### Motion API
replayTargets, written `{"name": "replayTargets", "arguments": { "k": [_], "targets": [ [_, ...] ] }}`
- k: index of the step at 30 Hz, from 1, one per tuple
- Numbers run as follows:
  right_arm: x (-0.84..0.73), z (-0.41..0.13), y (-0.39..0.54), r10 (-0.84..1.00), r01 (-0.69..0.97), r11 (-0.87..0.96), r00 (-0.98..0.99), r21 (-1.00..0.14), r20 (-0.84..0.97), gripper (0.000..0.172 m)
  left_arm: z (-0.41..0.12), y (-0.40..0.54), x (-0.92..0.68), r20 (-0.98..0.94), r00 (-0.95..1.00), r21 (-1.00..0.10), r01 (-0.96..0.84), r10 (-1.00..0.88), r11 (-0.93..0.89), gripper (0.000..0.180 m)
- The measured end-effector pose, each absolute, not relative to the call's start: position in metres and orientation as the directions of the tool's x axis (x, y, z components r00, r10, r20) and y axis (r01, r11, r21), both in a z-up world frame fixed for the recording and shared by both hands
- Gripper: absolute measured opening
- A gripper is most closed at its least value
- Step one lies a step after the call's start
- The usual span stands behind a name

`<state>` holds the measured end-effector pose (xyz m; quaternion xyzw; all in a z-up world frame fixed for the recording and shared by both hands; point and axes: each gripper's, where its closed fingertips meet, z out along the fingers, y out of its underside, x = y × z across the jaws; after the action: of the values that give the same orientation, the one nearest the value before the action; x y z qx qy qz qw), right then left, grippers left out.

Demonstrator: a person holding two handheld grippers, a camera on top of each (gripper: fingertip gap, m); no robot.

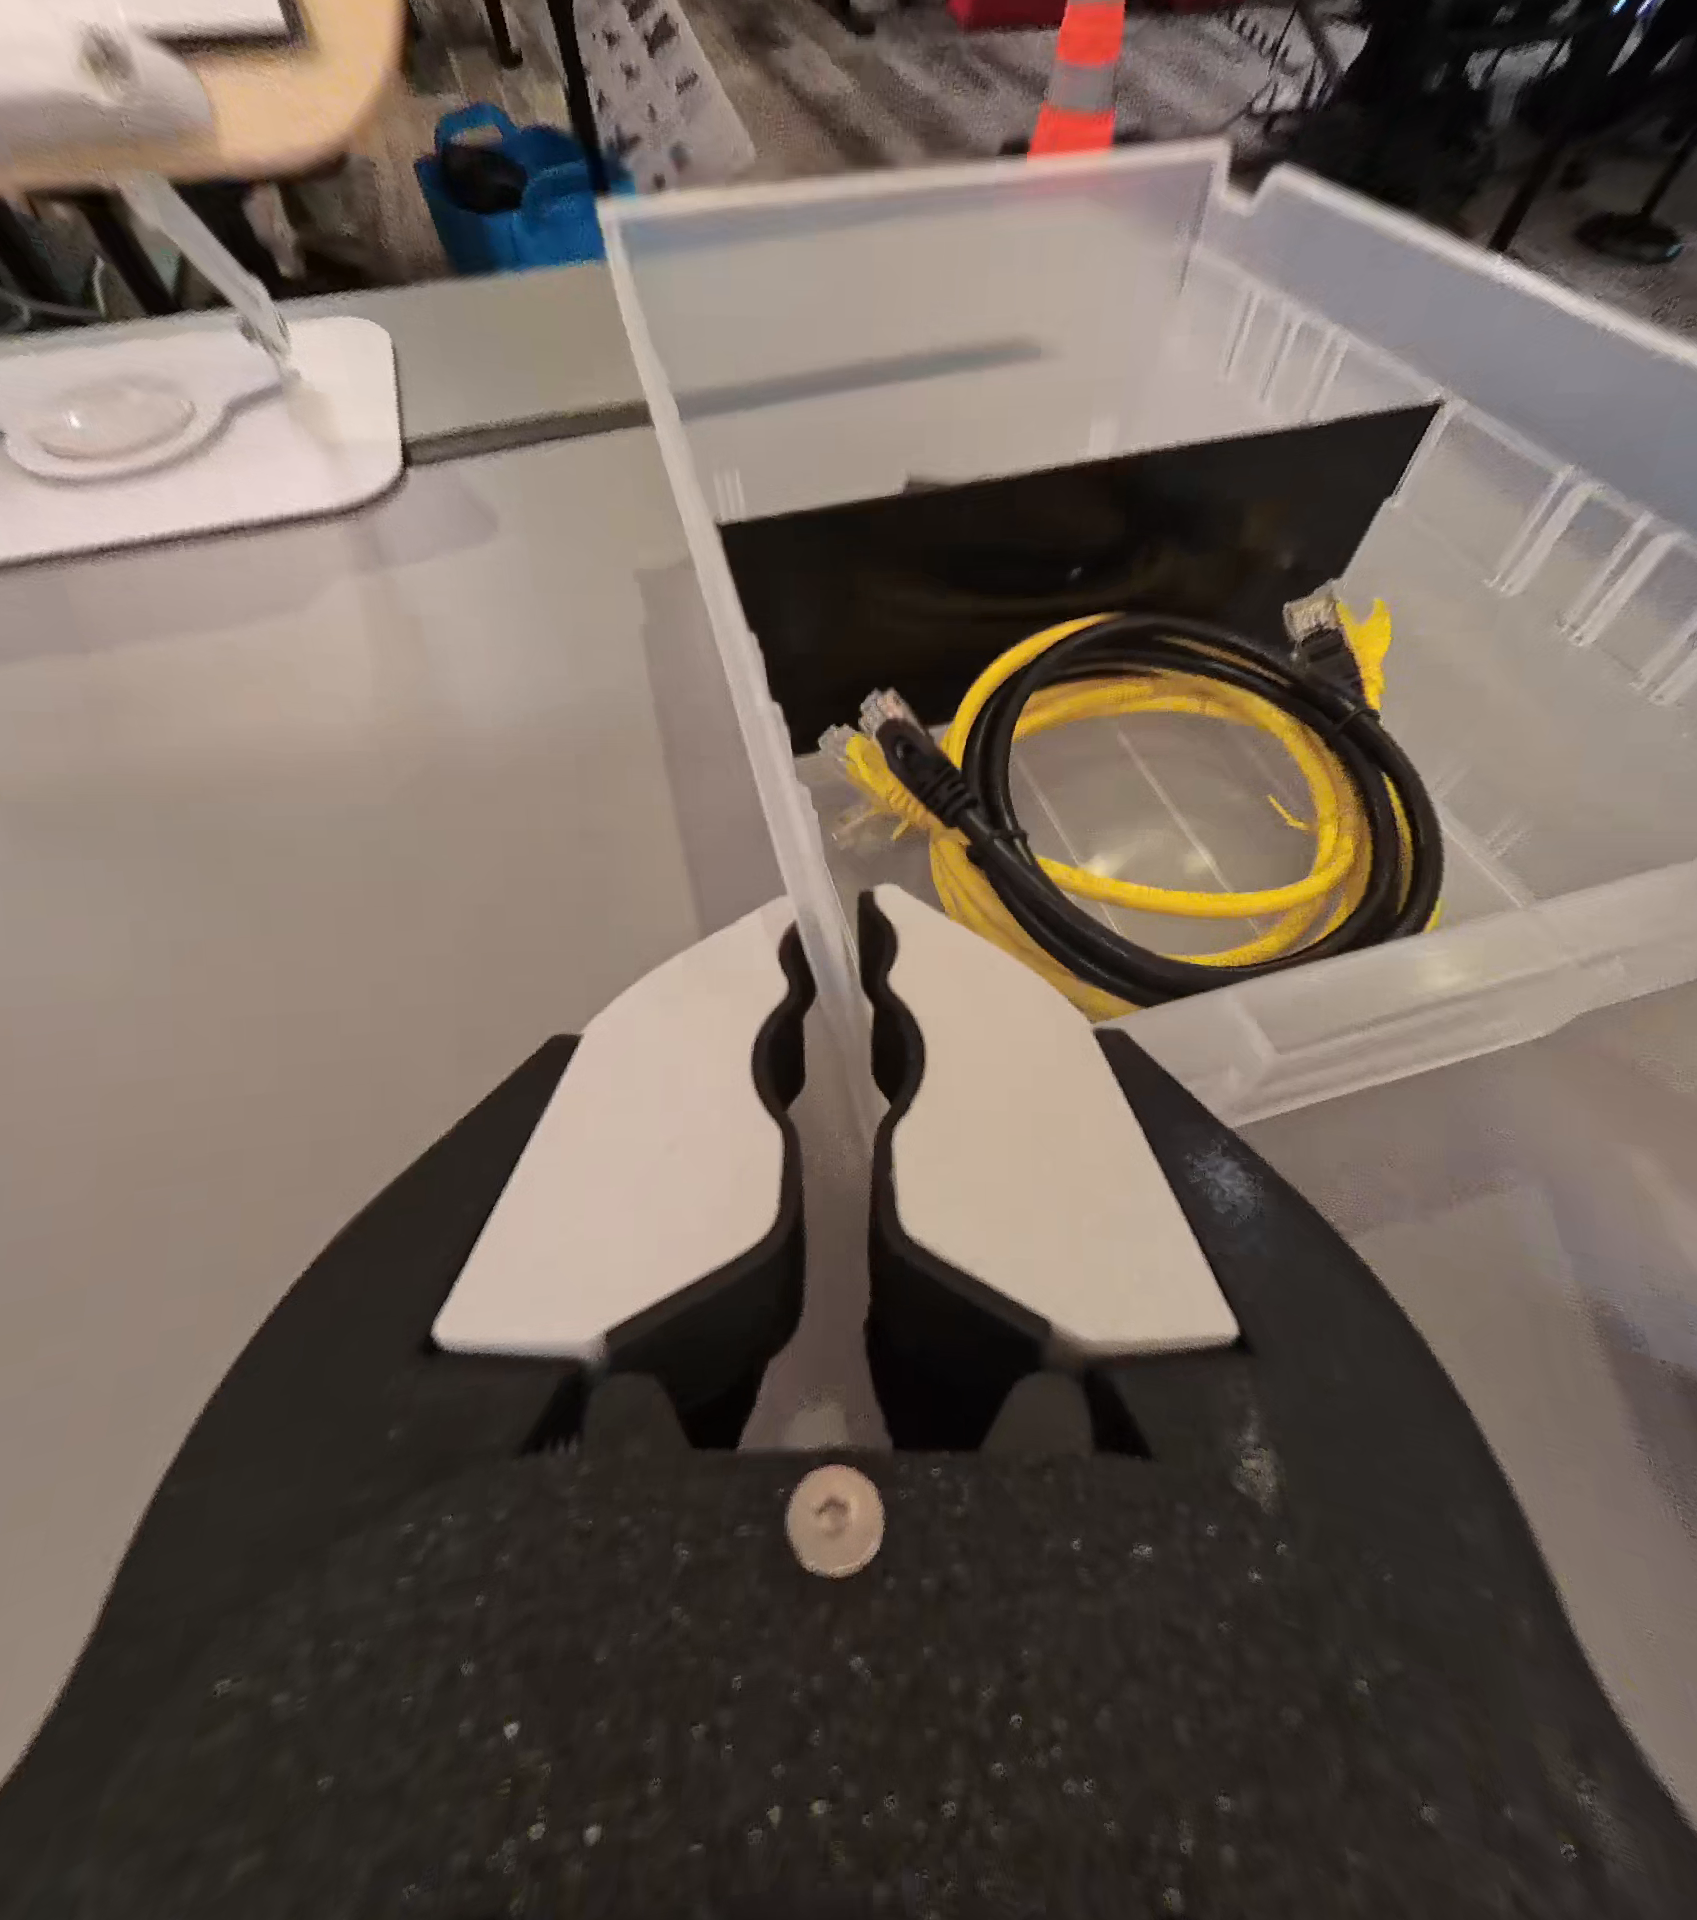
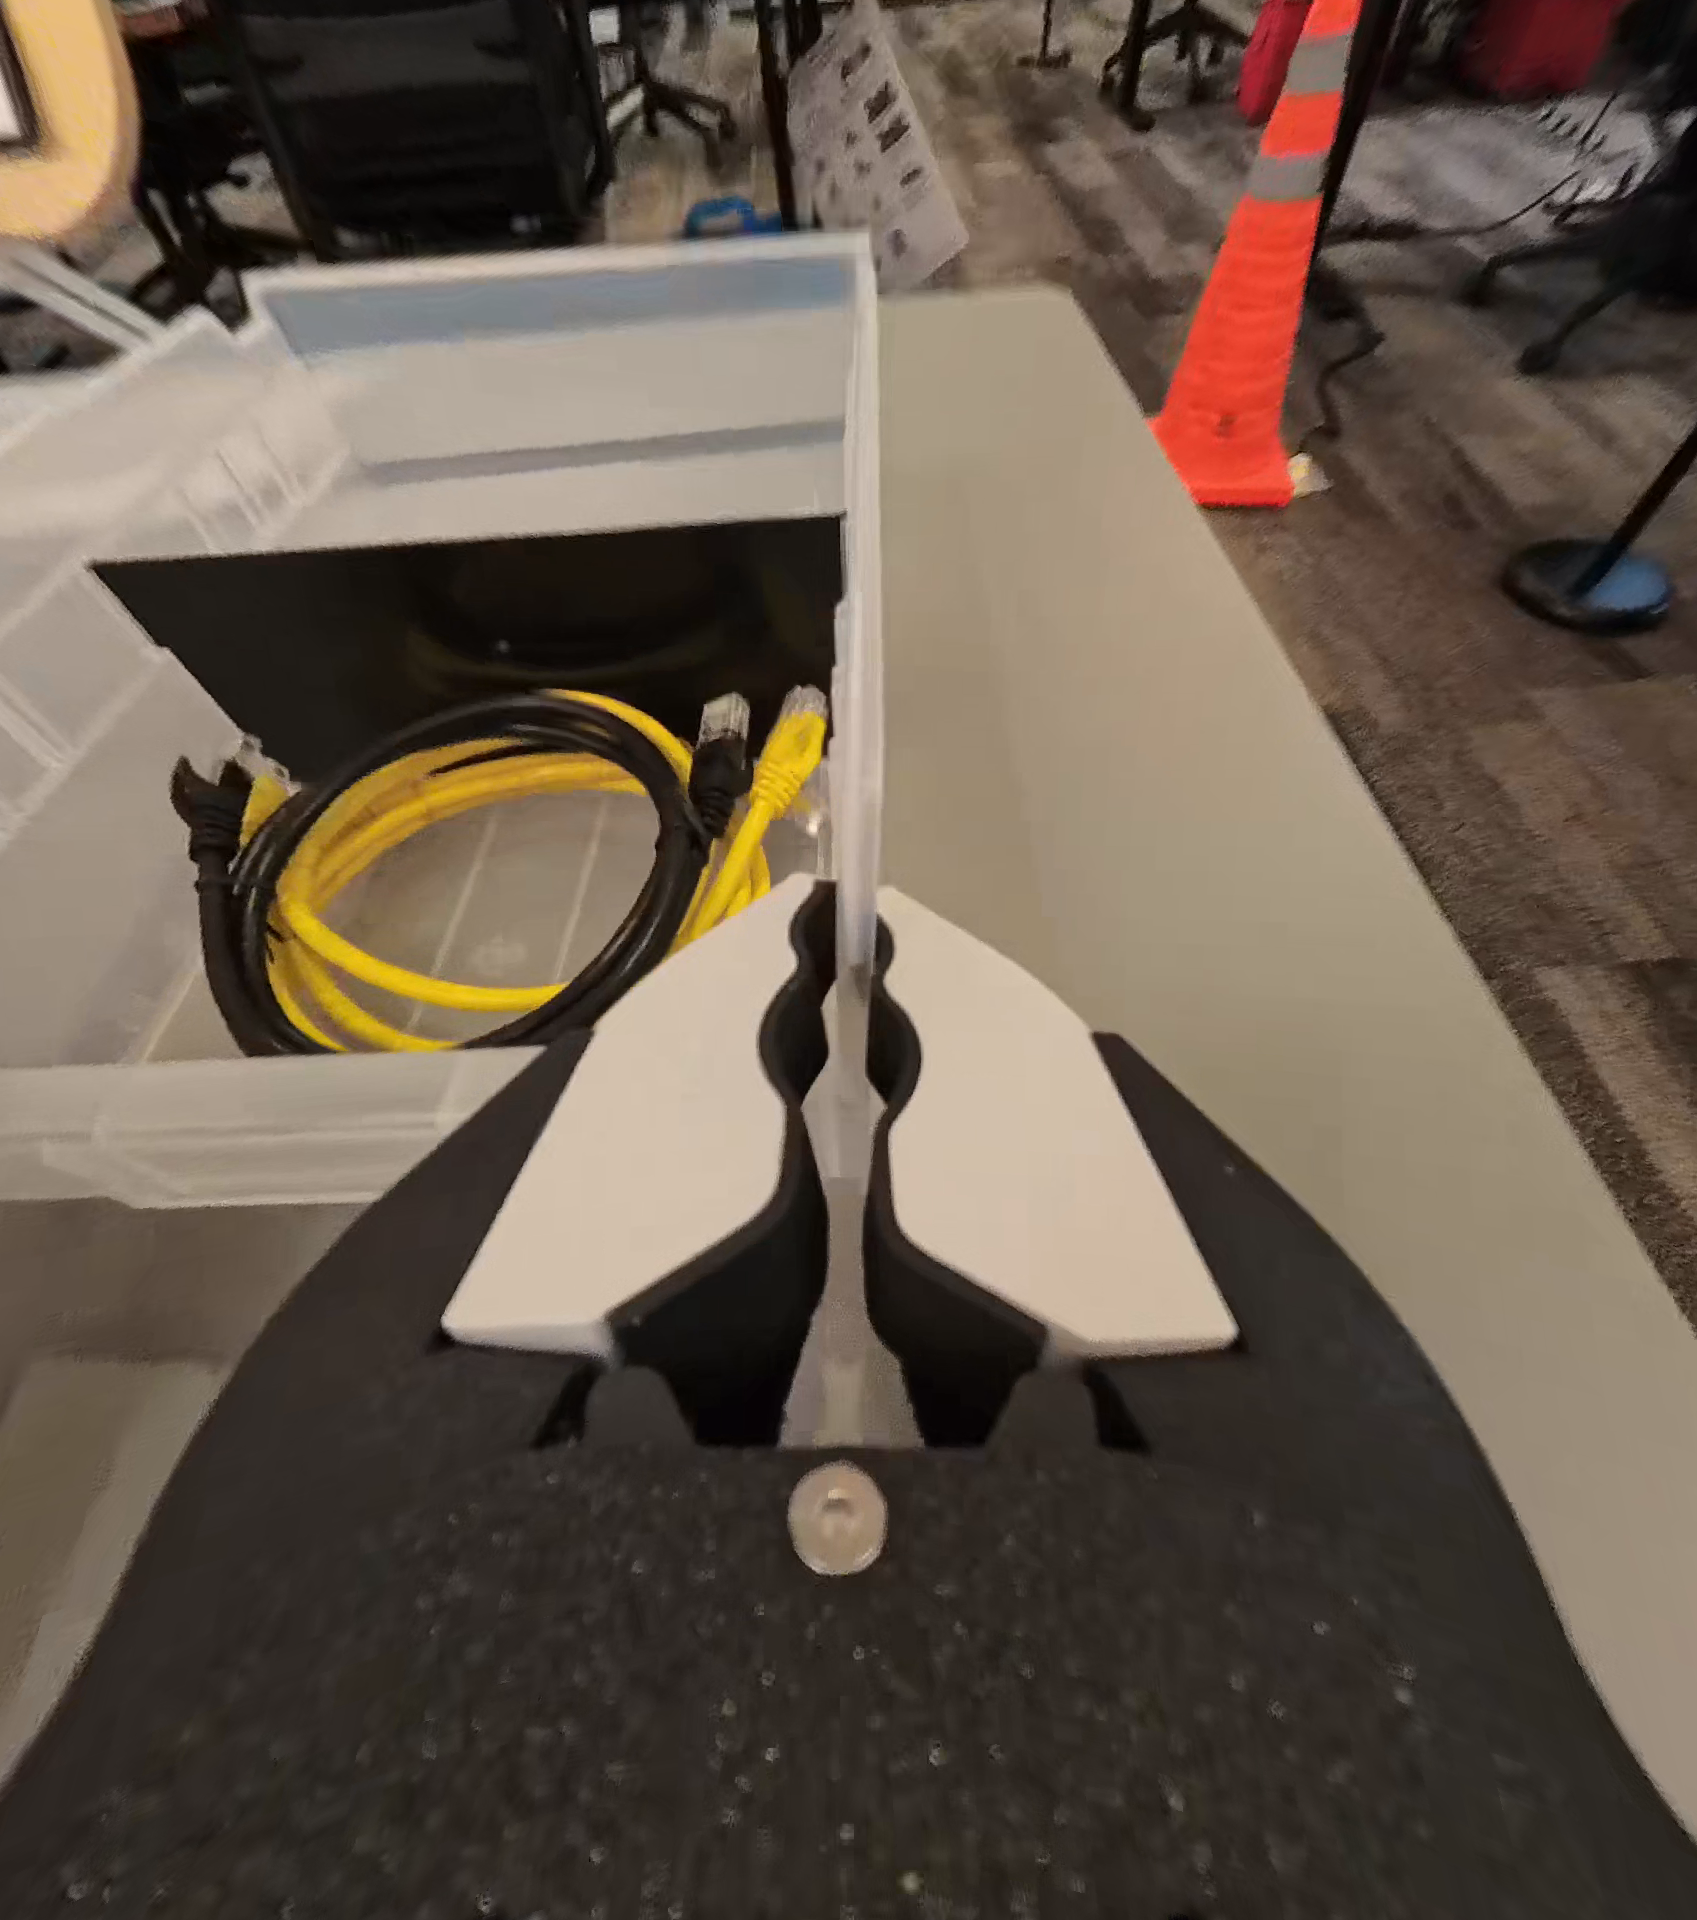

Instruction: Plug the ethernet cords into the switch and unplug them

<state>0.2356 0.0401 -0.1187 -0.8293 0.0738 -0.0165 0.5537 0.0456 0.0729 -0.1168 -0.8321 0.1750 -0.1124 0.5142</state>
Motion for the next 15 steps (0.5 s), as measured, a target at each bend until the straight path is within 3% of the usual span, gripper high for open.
{"name": "replayTargets", "arguments": {
  "k": [4, 8, 11, 15],
  "targets": [
    [0.201, -0.086, 0.031, -0.099, -0.177, -0.274, 0.983, -0.945, -0.155, 0.004, -0.082, 0.066, 0.008, -0.016, 0.911, -0.924, -0.171, -0.412, -0.342, 0.005],
    [0.129, -0.065, 0.033, -0.017, -0.127, -0.214, 0.992, -0.969, -0.126, 0.004, -0.058, 0.061, -0.068, -0.050, 0.936, -0.946, -0.156, -0.348, -0.285, 0.005],
    [0.059, -0.059, 0.040, 0.078, -0.141, -0.188, 0.984, -0.972, -0.158, 0.005, -0.056, 0.059, -0.140, -0.044, 0.953, -0.948, -0.134, -0.299, -0.287, 0.005],
    [-0.026, -0.080, 0.057, 0.171, -0.040, -0.274, 0.981, -0.961, -0.089, 0.005, -0.075, 0.058, -0.221, -0.059, 0.971, -0.932, -0.137, -0.233, -0.337, 0.005]
  ]
}}
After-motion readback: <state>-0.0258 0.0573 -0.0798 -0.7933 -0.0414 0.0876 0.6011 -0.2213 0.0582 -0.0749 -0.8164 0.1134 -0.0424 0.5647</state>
